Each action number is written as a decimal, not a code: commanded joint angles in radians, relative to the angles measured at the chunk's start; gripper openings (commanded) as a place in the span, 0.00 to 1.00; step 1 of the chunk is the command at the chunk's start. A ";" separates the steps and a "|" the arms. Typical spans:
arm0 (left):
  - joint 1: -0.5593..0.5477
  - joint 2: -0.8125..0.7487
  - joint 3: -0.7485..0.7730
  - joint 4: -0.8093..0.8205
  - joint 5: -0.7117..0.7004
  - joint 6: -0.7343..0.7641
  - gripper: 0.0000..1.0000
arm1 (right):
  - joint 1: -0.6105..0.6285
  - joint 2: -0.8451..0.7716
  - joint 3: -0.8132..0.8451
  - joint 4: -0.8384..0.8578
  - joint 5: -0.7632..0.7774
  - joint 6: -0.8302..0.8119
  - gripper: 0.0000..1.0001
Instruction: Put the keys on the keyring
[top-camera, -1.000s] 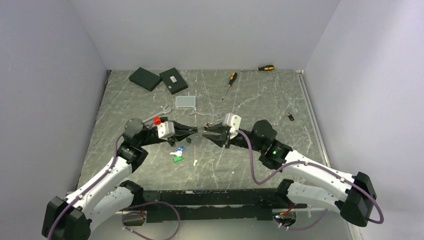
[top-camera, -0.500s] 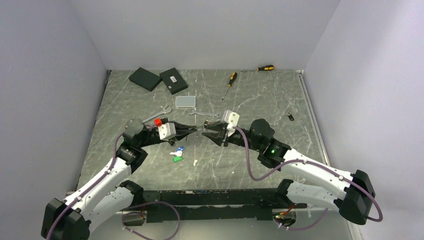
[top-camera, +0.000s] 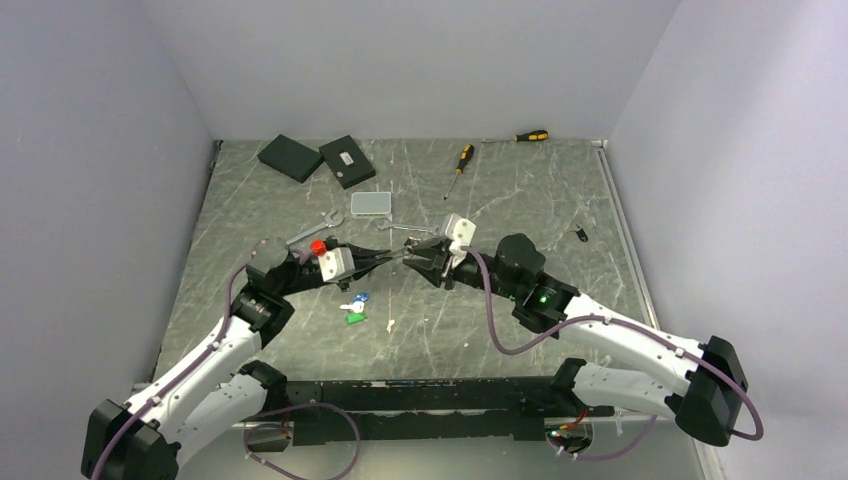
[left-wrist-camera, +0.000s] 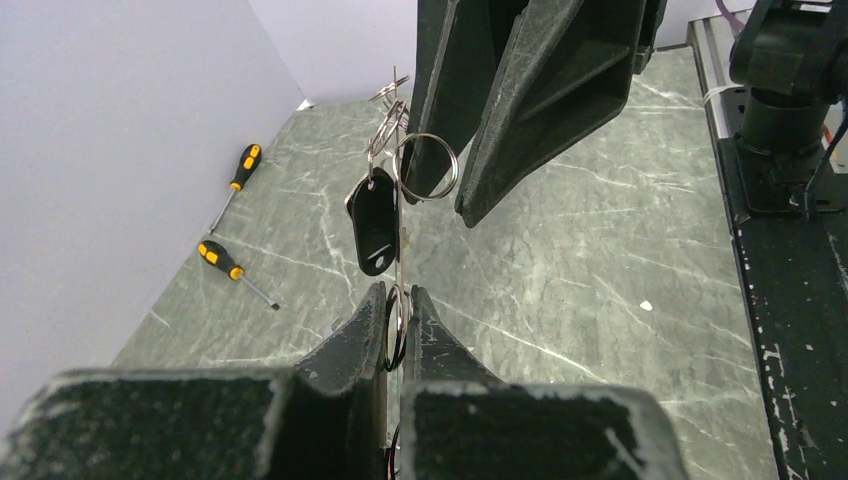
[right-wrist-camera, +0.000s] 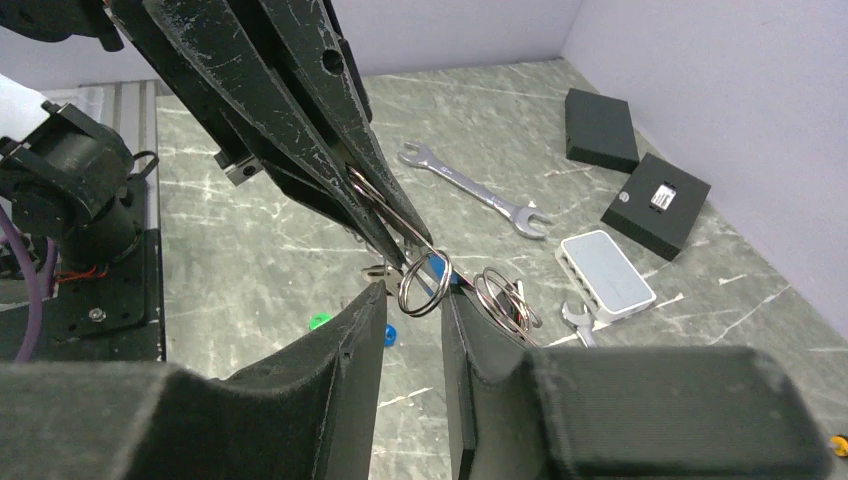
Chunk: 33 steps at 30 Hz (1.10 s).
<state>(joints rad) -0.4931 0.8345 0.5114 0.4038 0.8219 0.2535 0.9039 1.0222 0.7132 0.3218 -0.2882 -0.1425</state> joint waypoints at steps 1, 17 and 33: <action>-0.042 -0.023 0.033 -0.058 0.113 0.042 0.00 | -0.014 0.003 0.076 0.085 0.098 -0.001 0.30; -0.054 -0.027 0.038 -0.088 0.118 0.082 0.00 | -0.014 0.028 0.099 0.100 0.140 0.036 0.00; -0.099 -0.094 0.237 -0.732 0.329 0.540 0.39 | -0.013 -0.071 -0.167 0.340 -0.232 -0.281 0.00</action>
<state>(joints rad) -0.5674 0.7208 0.6285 -0.1040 0.9249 0.6800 0.9020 0.9794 0.5991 0.4675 -0.4782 -0.2794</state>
